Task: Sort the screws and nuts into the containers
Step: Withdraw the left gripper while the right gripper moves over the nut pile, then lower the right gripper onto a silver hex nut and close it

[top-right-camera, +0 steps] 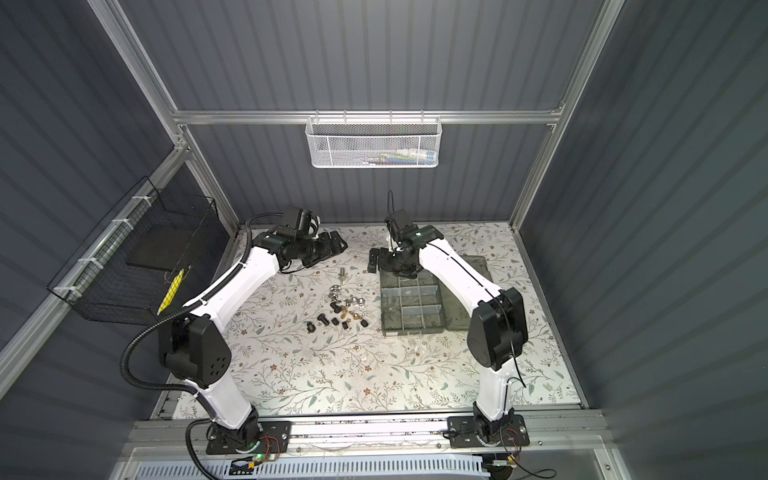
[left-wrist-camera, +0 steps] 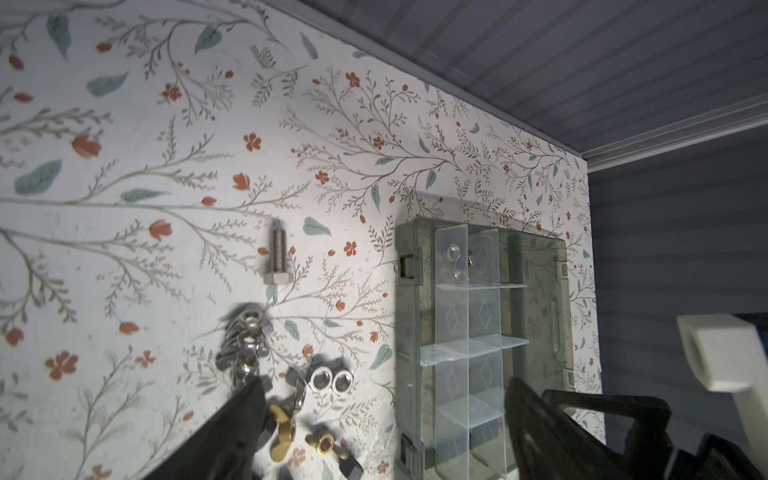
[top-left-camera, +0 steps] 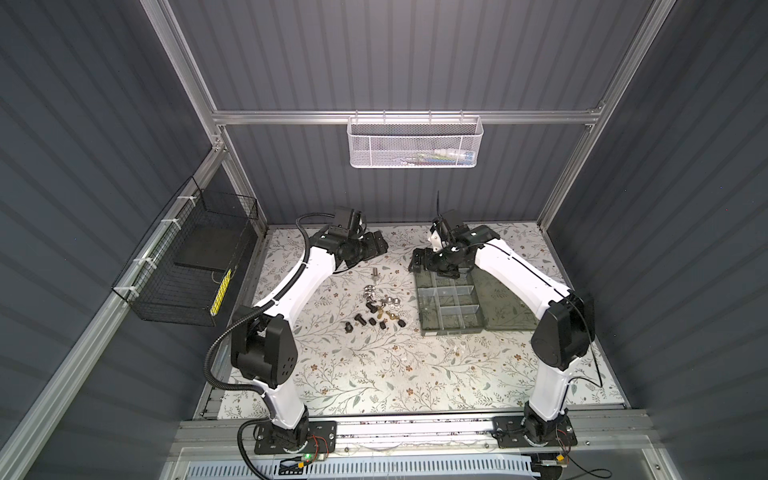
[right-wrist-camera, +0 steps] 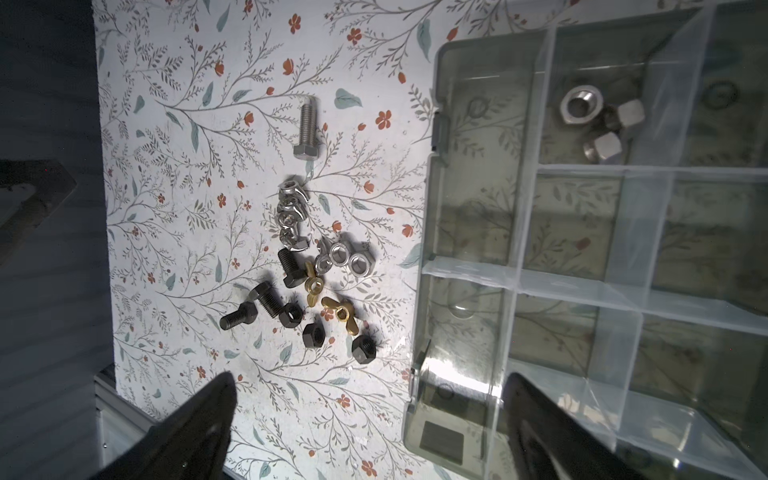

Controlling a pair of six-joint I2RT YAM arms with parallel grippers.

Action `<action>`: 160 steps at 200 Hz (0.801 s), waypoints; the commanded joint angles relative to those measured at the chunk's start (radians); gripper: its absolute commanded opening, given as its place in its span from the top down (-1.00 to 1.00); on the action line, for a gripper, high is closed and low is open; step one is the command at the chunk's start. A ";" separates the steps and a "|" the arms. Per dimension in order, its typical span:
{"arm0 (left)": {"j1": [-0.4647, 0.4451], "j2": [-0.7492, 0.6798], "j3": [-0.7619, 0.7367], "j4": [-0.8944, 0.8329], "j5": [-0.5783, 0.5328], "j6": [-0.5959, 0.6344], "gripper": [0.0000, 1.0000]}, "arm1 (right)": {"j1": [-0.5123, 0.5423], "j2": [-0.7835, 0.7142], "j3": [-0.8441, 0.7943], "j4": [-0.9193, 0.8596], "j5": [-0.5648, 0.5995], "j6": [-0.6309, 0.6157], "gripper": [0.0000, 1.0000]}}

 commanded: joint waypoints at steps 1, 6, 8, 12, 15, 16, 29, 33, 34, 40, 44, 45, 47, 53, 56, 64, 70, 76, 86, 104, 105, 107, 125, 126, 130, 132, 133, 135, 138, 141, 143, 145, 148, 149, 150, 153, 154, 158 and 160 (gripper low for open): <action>0.025 -0.061 -0.068 -0.025 -0.022 -0.011 -0.99 | 0.038 0.033 0.042 -0.068 0.031 -0.048 -0.98; 0.033 -0.073 -0.086 -0.023 -0.019 -0.013 -0.99 | 0.044 0.040 0.049 -0.072 0.031 -0.052 -0.98; 0.037 -0.076 -0.093 -0.022 -0.018 -0.016 -0.99 | 0.047 0.043 0.052 -0.075 0.031 -0.054 -0.98; 0.043 -0.085 -0.108 -0.022 -0.012 -0.018 -0.99 | 0.055 0.050 0.059 -0.081 0.032 -0.058 -0.98; 0.051 -0.090 -0.120 -0.022 -0.005 -0.021 -0.99 | 0.058 0.055 0.065 -0.086 0.033 -0.061 -0.98; 0.053 -0.093 -0.123 -0.022 -0.004 -0.023 -0.99 | 0.059 0.056 0.067 -0.088 0.034 -0.062 -0.98; 0.086 -0.114 -0.179 -0.022 0.038 -0.035 -0.99 | 0.079 0.074 0.088 -0.110 0.050 -0.082 -0.98; 0.094 -0.120 -0.206 -0.022 0.050 -0.036 -0.99 | 0.086 0.080 0.094 -0.115 0.056 -0.088 -0.98; 0.096 -0.121 -0.210 -0.022 0.052 -0.036 -1.00 | 0.088 0.081 0.094 -0.116 0.057 -0.090 -0.98; 0.106 -0.129 -0.230 -0.022 0.066 -0.036 -0.99 | 0.100 0.088 0.103 -0.124 0.066 -0.102 -0.98; 0.110 -0.134 -0.243 -0.022 0.072 -0.035 -1.00 | 0.107 0.094 0.109 -0.127 0.073 -0.109 -0.98; 0.111 -0.136 -0.247 -0.023 0.073 -0.036 -0.99 | 0.109 0.095 0.111 -0.129 0.075 -0.111 -0.98; 0.114 -0.139 -0.254 -0.023 0.077 -0.036 -0.99 | 0.113 0.099 0.113 -0.131 0.078 -0.113 -0.98; 0.119 -0.149 -0.274 -0.024 0.080 -0.036 -1.00 | 0.123 0.110 0.121 -0.139 0.085 -0.122 -0.98; 0.121 -0.153 -0.284 -0.024 0.081 -0.036 -0.99 | 0.127 0.116 0.126 -0.144 0.089 -0.127 -0.98; 0.125 -0.166 -0.310 -0.027 0.081 -0.038 -0.99 | 0.136 0.135 0.136 -0.156 0.091 -0.135 -0.98; 0.127 -0.173 -0.327 -0.031 0.081 -0.036 -0.99 | 0.142 0.151 0.145 -0.165 0.094 -0.138 -0.98; 0.128 -0.179 -0.341 -0.038 0.079 -0.032 -1.00 | 0.147 0.165 0.153 -0.170 0.099 -0.141 -0.98; 0.133 -0.190 -0.362 -0.051 0.083 -0.029 -1.00 | 0.157 0.189 0.167 -0.170 0.107 -0.148 -0.97; 0.143 -0.212 -0.404 -0.060 0.105 -0.024 -0.99 | 0.178 0.248 0.213 -0.184 0.135 -0.160 -0.87; 0.143 -0.213 -0.406 -0.059 0.108 -0.023 -0.99 | 0.180 0.251 0.216 -0.185 0.136 -0.160 -0.86; 0.144 -0.216 -0.410 -0.058 0.111 -0.024 -0.99 | 0.182 0.259 0.222 -0.187 0.140 -0.162 -0.85; 0.153 -0.242 -0.464 -0.036 0.153 -0.044 -0.99 | 0.190 0.326 0.273 -0.212 0.161 -0.155 -0.77; 0.153 -0.244 -0.468 -0.035 0.155 -0.045 -0.99 | 0.190 0.330 0.275 -0.213 0.162 -0.154 -0.76; 0.155 -0.249 -0.483 -0.025 0.166 -0.056 -0.99 | 0.190 0.342 0.284 -0.216 0.164 -0.150 -0.75; 0.155 -0.252 -0.489 -0.020 0.171 -0.061 -0.99 | 0.190 0.349 0.290 -0.217 0.165 -0.147 -0.74; 0.155 -0.253 -0.493 -0.016 0.172 -0.062 -0.99 | 0.190 0.352 0.292 -0.219 0.165 -0.146 -0.74; 0.155 -0.257 -0.501 -0.010 0.173 -0.068 -0.99 | 0.190 0.358 0.296 -0.221 0.166 -0.145 -0.73; 0.155 -0.261 -0.515 0.001 0.200 -0.076 -0.99 | 0.190 0.367 0.304 -0.222 0.166 -0.144 -0.72; 0.155 -0.264 -0.526 0.012 0.218 -0.082 -0.99 | 0.190 0.373 0.313 -0.225 0.165 -0.142 -0.71; 0.155 -0.267 -0.533 0.019 0.225 -0.087 -0.99 | 0.190 0.379 0.319 -0.226 0.165 -0.142 -0.71; 0.155 -0.268 -0.541 0.026 0.233 -0.090 -0.99 | 0.190 0.386 0.325 -0.227 0.164 -0.141 -0.70; 0.155 -0.272 -0.551 0.035 0.243 -0.096 -0.99 | 0.190 0.392 0.333 -0.229 0.164 -0.141 -0.68; 0.155 -0.272 -0.554 0.039 0.247 -0.098 -0.99 | 0.190 0.395 0.335 -0.230 0.164 -0.141 -0.68; 0.155 -0.273 -0.557 0.042 0.250 -0.099 -0.99 | 0.190 0.399 0.338 -0.230 0.164 -0.142 -0.68; 0.155 -0.275 -0.566 0.049 0.259 -0.104 -0.99 | 0.191 0.409 0.348 -0.233 0.164 -0.141 -0.67; 0.155 -0.275 -0.569 0.052 0.262 -0.104 -1.00 | 0.191 0.413 0.350 -0.233 0.164 -0.141 -0.66; 0.156 -0.277 -0.575 0.058 0.270 -0.107 -0.99 | 0.191 0.422 0.364 -0.237 0.167 -0.141 -0.65; 0.157 -0.277 -0.577 0.059 0.272 -0.108 -0.99 | 0.191 0.429 0.370 -0.240 0.168 -0.141 -0.64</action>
